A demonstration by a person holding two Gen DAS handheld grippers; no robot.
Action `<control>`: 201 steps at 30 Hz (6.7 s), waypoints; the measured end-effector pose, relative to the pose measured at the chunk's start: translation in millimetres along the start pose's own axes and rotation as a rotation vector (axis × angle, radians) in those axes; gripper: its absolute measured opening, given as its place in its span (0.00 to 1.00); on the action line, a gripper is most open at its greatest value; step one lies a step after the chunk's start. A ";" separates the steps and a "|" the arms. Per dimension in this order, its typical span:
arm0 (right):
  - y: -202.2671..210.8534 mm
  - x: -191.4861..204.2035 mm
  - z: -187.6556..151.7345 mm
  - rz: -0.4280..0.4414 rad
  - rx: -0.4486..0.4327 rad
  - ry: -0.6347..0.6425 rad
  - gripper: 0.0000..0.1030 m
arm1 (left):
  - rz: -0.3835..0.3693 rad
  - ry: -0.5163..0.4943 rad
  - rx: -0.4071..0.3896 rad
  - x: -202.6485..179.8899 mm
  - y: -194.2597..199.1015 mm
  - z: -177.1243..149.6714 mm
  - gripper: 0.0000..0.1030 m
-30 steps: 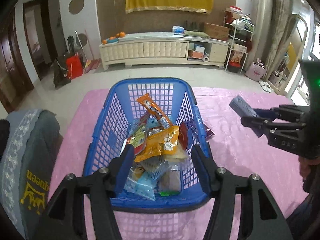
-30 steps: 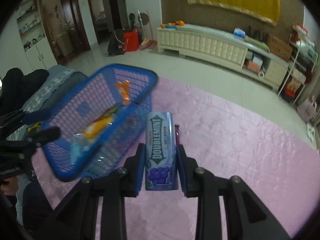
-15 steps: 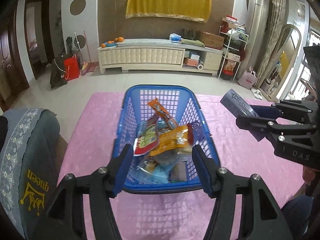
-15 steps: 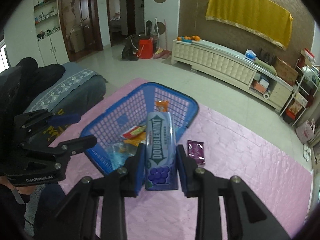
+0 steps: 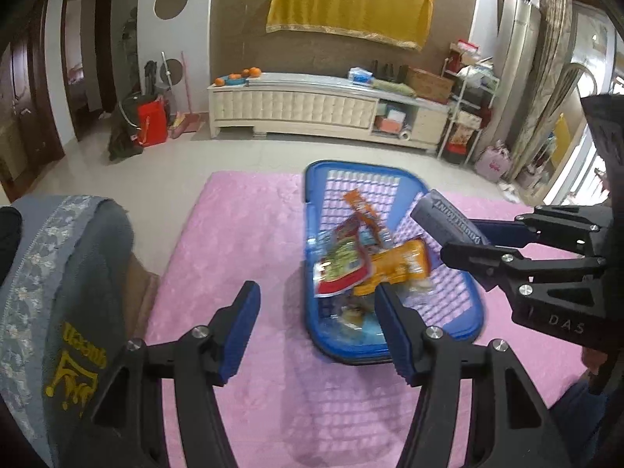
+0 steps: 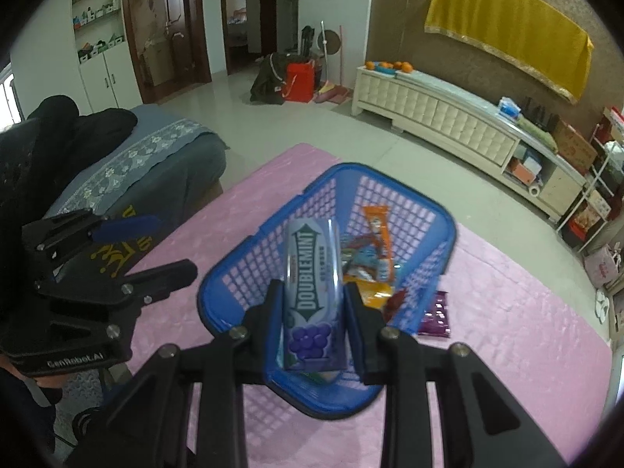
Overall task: Organize snacks
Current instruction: 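Carry the blue Doublemint roll over the basket with the right tool, then lower the Doublemint roll into the basket and open the right tool, then move the right tool to the purple packet on the mat, then grasp the purple packet with the right tool, then carry the purple packet over the basket with the right tool, then lower the purple packet into the basket and open the right tool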
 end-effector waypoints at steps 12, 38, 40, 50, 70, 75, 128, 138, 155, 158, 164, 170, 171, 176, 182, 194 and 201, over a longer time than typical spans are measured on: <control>-50.9 17.6 -14.9 0.000 0.124 0.063 0.33 | -0.046 0.028 0.049 21.4 -22.3 -8.8 0.57; -45.8 5.6 -26.2 0.029 0.173 -0.014 0.36 | -0.056 0.032 0.014 14.2 -3.7 -15.0 0.57; -34.4 3.0 -25.5 0.022 0.143 -0.024 0.39 | -0.064 0.021 -0.002 9.1 0.6 -13.8 0.57; 21.9 -23.5 -26.6 -0.023 -0.004 -0.080 0.53 | -0.082 -0.083 -0.043 -26.2 13.3 7.8 0.57; 58.6 -110.6 -16.7 -0.115 -0.081 -0.187 1.00 | -0.091 -0.122 -0.017 -89.0 -9.0 64.0 1.00; 35.3 -140.3 -13.7 -0.143 -0.007 -0.229 1.00 | -0.033 -0.089 0.051 -87.1 -39.6 81.8 1.00; -144.0 -189.8 -82.3 -0.042 0.305 -0.162 0.51 | 0.031 -0.086 0.325 -63.2 -161.1 75.2 1.00; -67.8 -164.0 -59.4 -0.074 0.211 -0.166 0.51 | -0.010 -0.084 0.281 -58.3 -116.2 67.1 1.00; -6.5 -83.0 -23.8 -0.046 0.097 -0.082 0.51 | -0.015 -0.075 0.223 -28.0 -54.3 44.5 1.00; -8.4 -67.6 -27.1 -0.034 0.098 -0.085 0.51 | -0.014 -0.077 0.223 -22.2 -50.0 40.3 1.00; -21.2 -46.8 -31.2 -0.031 0.130 -0.069 0.51 | -0.020 -0.069 0.220 -16.8 -42.9 32.6 1.00; -24.0 -37.9 -31.3 -0.041 0.144 -0.066 0.51 | -0.023 -0.059 0.216 -11.2 -41.8 28.0 1.00; -24.3 -38.0 -31.2 -0.043 0.145 -0.065 0.51 | -0.026 -0.055 0.215 -10.7 -40.3 27.6 1.00; -30.0 -38.4 -40.3 -0.055 0.171 -0.074 0.81 | -0.042 -0.045 0.212 -8.5 -38.9 23.5 1.00; -8.6 -44.4 -56.1 -0.060 0.113 -0.142 0.89 | -0.065 -0.034 0.197 -13.6 -27.9 12.6 1.00; 77.9 -52.1 -81.2 -0.135 -0.073 -0.232 0.90 | -0.096 -0.028 -0.035 -48.9 51.9 -15.4 1.00; 149.5 -42.1 -106.5 -0.195 -0.215 -0.229 1.00 | -0.123 -0.081 -0.232 -91.8 125.0 -39.4 1.00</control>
Point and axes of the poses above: each gripper's, at about its wrist camera, not at the fingertips, and y roughly against the way its jaws point, x to its left, z to its top, the point moved 1 cm from there along -y, roughly the way its jaws point
